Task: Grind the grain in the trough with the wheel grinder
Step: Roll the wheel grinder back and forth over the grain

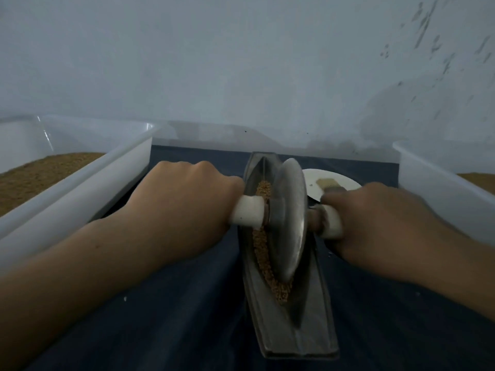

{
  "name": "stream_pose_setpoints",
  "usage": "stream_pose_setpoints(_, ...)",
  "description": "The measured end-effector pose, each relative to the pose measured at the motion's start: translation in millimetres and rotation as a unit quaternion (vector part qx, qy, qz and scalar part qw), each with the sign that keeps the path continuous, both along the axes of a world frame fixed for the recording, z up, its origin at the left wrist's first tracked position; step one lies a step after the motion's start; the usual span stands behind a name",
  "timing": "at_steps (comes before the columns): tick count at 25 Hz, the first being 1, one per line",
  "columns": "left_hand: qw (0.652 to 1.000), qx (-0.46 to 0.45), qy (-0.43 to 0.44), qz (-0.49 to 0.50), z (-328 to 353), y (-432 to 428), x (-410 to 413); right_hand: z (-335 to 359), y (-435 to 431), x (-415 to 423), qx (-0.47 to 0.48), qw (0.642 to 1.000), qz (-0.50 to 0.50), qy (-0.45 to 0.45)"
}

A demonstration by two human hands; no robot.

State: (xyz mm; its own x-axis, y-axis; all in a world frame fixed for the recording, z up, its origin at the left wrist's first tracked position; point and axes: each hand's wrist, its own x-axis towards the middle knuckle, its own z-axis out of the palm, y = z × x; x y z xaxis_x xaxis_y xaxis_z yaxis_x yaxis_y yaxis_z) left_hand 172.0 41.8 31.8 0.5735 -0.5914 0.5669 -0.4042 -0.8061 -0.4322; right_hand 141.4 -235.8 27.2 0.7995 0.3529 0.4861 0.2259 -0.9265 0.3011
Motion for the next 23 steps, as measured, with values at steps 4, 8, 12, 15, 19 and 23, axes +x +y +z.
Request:
stream_pose_setpoints(4,0.991,-0.022,0.069,0.113,-4.8,-18.8,27.2,-1.8,8.5,36.8,-0.011,0.999,-0.039,-0.020)
stream_pose_setpoints(8,0.976,-0.080,0.121,0.162,1.4,-30.1,51.2,10.9,27.2,75.7,0.038,0.998,-0.058,0.010)
stream_pose_setpoints(12,0.997,-0.003,0.052,0.062,1.1,-10.9,19.7,1.4,3.6,29.6,0.053,0.996,-0.026,0.061)
stream_pose_setpoints(15,1.000,0.025,0.001,-0.009,5.7,-0.5,10.1,-13.8,-7.1,1.7,0.060,0.996,-0.011,0.067)
stream_pose_setpoints(19,0.976,-0.041,0.178,0.120,5.7,-18.3,46.6,1.3,5.4,46.7,0.014,0.998,-0.052,-0.025)
stream_pose_setpoints(23,0.966,-0.047,0.211,0.141,16.3,-22.0,61.2,14.7,9.8,75.4,0.059,0.995,-0.058,0.064)
